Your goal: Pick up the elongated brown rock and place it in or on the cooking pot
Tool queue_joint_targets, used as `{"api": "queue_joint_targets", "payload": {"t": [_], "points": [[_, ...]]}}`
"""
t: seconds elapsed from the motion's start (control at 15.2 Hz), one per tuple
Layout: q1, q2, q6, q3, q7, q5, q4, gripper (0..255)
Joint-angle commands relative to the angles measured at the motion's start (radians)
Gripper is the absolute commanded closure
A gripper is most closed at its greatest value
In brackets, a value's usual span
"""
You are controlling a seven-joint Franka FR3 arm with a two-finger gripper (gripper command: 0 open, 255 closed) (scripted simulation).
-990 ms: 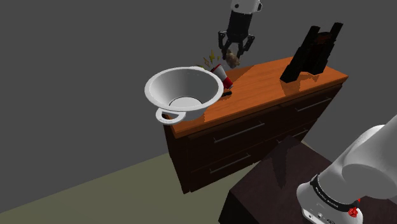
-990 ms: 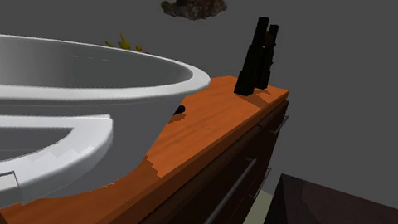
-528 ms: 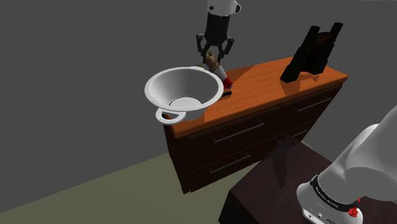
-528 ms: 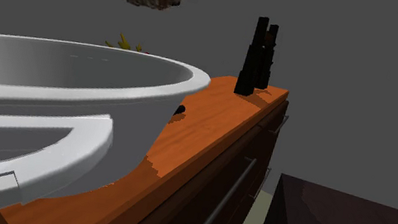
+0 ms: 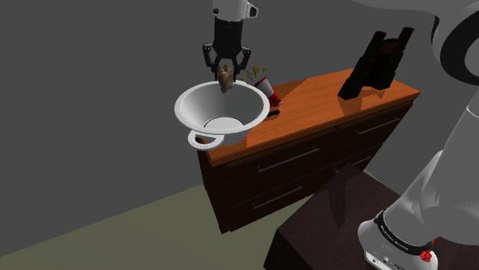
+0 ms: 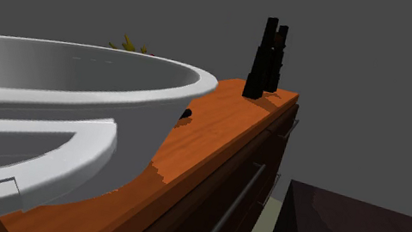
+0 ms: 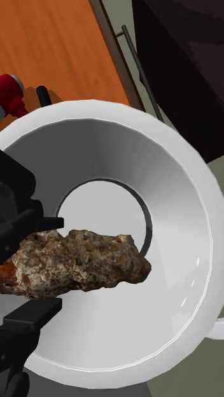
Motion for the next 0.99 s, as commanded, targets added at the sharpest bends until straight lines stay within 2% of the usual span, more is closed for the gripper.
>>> {"api": "queue_joint_targets", "payload": {"t": [0.0, 0.92], "points": [[0.015, 0.026, 0.005, 0.007, 0.022, -0.007, 0.023, 255], [0.011, 0.008, 0.188, 0.006, 0.007, -0.001, -0.179, 255]]}}
